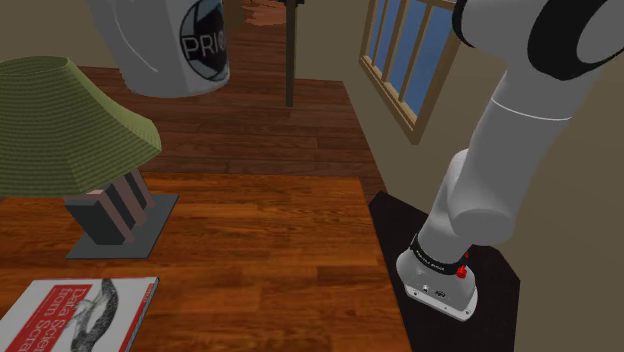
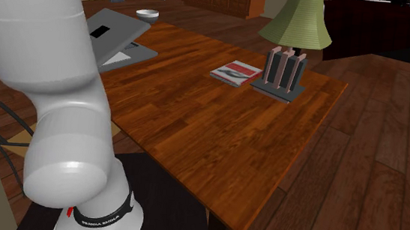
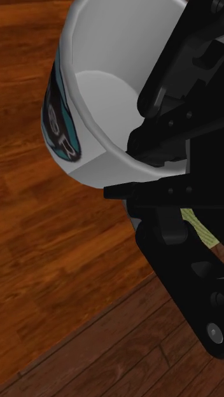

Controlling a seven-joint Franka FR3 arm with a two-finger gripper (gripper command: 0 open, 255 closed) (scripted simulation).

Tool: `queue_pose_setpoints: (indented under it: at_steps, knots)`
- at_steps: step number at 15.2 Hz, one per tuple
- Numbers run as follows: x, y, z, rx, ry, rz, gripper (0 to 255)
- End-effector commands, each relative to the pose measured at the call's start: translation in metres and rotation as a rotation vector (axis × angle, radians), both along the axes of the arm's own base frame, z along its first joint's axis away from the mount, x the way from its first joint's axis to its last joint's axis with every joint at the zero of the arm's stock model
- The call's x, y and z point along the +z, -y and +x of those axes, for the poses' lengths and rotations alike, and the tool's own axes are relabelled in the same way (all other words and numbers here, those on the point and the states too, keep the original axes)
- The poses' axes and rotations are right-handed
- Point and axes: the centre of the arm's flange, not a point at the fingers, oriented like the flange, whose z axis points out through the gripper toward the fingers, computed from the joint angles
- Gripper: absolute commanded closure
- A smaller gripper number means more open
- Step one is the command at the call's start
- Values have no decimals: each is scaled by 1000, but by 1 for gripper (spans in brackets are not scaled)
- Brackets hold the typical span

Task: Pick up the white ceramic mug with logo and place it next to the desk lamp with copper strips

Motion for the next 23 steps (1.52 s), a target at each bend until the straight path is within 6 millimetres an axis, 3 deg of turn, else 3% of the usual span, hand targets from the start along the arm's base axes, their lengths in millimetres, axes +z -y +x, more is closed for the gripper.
queue_pose_setpoints:
  at_steps: [1,23]
  knots:
    - [-11,-1,0,0,0,1,255]
    - [-127,-1,0,0,0,1,255]
